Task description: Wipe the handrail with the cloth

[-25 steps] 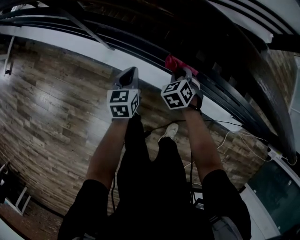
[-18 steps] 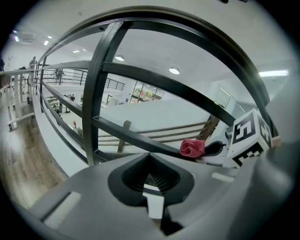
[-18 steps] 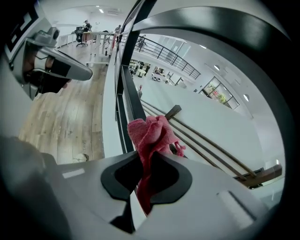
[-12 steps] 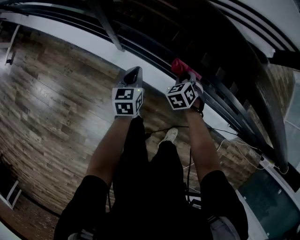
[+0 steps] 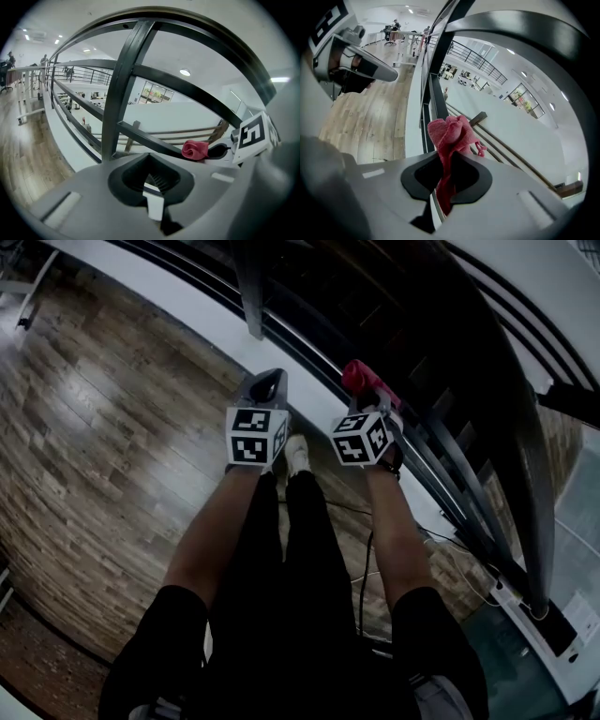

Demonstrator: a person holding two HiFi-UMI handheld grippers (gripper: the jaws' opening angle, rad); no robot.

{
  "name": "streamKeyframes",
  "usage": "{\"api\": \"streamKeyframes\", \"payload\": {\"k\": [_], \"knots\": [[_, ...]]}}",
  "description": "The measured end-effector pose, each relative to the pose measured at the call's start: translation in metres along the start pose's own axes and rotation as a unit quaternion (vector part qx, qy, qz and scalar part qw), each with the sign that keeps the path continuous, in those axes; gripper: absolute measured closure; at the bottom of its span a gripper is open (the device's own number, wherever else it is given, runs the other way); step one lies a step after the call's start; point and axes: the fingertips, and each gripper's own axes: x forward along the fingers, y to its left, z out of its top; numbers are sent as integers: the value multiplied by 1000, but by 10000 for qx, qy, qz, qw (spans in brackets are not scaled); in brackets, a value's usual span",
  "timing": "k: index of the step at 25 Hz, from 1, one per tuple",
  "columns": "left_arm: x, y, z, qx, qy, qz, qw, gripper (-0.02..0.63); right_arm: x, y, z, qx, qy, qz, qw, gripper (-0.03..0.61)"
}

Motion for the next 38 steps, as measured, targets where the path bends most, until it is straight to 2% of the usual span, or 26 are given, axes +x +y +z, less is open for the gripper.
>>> {"api": "streamKeyframes", "payload": {"k": [6,9,14,24,38], "knots": [[-2,19,-4,-476,-166,337,9982,614,3,9,27,-543,-210,175,9981,537],[-2,30,-13,-877,-245,585,9941,614,6,7,43,-897,-382,185,9951,537],[-4,46,-18,-1278,-353,971,9864,614,10,11,66,-1240,-632,225,9900,537],[-1,72,-17,-1546,-397,1210,9797,614,24,26,114,-1463,-889,384,9845,537],[-9,99,-21,-1729,-316,1324,9755,614,36,47,163,-1728,-1003,512,9785,537]]}}
